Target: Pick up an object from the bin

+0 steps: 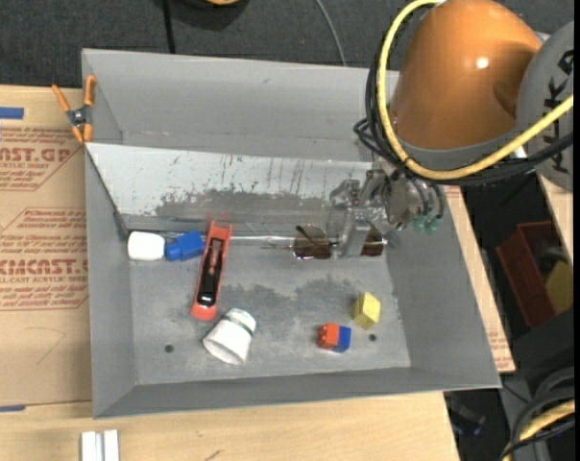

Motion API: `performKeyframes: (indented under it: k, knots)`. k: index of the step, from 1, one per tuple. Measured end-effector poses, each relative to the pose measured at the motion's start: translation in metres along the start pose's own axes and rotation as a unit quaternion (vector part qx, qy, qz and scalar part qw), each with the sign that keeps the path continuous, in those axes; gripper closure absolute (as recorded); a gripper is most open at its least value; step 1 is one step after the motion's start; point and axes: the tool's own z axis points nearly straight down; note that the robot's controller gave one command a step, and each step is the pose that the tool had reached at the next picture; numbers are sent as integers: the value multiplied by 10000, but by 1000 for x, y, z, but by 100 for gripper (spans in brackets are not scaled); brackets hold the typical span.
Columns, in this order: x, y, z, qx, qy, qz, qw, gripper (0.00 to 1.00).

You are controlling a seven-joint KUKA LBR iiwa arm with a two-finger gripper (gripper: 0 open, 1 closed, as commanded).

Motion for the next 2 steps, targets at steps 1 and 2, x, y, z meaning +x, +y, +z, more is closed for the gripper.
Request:
performKeyframes:
  k: [1,2]
  knots:
    - [-4,1,7,-1,-23,-115,9999,100]
    - [-19,0,7,-1,-18,-249,9997,100]
